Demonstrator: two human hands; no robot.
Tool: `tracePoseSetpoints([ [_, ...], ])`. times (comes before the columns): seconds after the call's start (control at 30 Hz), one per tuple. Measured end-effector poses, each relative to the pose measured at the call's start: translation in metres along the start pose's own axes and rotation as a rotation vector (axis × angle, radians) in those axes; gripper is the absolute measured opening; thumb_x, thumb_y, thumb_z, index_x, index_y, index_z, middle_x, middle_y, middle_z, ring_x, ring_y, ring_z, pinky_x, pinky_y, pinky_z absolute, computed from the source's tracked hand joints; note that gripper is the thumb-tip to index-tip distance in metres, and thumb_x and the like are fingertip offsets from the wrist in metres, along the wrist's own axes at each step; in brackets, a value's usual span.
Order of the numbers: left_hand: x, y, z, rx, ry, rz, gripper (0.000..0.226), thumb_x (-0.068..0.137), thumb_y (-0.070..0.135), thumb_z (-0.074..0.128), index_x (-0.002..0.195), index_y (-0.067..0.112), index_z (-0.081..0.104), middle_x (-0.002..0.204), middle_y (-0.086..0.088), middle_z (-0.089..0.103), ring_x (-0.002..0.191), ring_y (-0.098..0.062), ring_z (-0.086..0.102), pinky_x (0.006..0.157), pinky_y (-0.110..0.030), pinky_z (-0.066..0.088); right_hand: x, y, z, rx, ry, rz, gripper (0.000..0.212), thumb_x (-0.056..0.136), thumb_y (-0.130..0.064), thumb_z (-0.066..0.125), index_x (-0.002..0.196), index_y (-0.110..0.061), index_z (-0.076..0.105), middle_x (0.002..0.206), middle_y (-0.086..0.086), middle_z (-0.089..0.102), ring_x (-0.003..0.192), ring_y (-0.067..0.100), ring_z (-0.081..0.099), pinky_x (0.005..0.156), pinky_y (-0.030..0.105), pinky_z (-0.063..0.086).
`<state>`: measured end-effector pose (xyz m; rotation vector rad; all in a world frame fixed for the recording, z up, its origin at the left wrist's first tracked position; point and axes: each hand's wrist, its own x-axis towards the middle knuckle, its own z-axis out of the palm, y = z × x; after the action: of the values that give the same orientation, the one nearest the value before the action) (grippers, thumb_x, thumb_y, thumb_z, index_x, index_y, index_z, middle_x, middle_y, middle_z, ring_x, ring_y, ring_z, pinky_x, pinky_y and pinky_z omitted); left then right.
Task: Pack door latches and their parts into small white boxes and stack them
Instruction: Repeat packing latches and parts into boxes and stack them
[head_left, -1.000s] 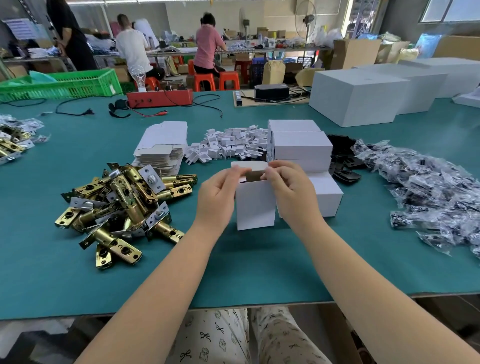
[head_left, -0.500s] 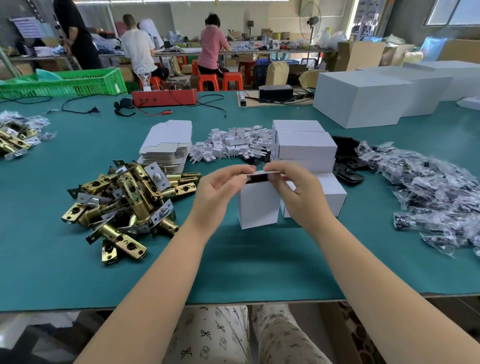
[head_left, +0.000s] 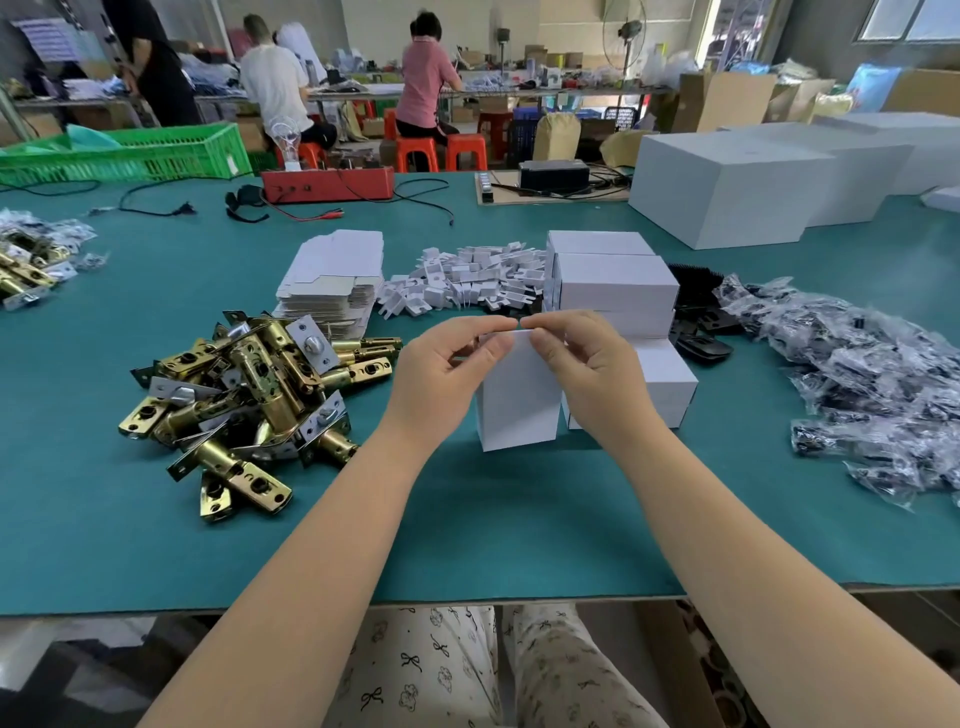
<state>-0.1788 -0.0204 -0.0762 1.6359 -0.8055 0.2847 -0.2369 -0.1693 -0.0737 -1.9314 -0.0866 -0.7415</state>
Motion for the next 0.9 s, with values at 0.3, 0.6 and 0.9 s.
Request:
tracePoseSetpoints([
  [0.3,0.001,0.0,0.0,-0.076,0.03,-0.021,0.02,0.089,0.014,0.068,0.092,0.034,0.071,0.075,0.024,0.068,0.066,0.005,0.055,0.065,-0.008,0.04,0.009,-0.003,-0.007,0.03,-0.064,0.044,0.021,0.092,-0.015,0.061,0.091,-0.035,0.065,0.095,-0.009,0.064,0.087,0.006,0.057,0.078,0.011,0.042],
  [0.6,-0.001,0.002,-0.008,0.061,-0.065,0.022,0.02,0.093,0.023,0.061,0.101,0.041,0.068,0.098,0.032,0.068,0.095,0.007,0.063,0.08,-0.007,0.044,0.001,0.014,-0.013,-0.134,-0.127,-0.138,0.024,0.098,-0.013,0.049,0.114,-0.016,0.066,0.112,-0.021,0.054,0.106,-0.02,0.045,0.093,0.004,0.032],
  [0.9,0.0,-0.001,-0.007,0.022,-0.051,-0.06,0.018,0.095,0.032,0.053,0.103,0.037,0.067,0.101,0.021,0.071,0.095,-0.01,0.066,0.083,-0.036,0.057,0.002,0.017,-0.008,-0.063,-0.118,-0.039,0.025,0.098,-0.022,0.041,0.107,-0.038,0.058,0.112,-0.031,0.055,0.109,-0.015,0.048,0.092,0.003,0.032],
])
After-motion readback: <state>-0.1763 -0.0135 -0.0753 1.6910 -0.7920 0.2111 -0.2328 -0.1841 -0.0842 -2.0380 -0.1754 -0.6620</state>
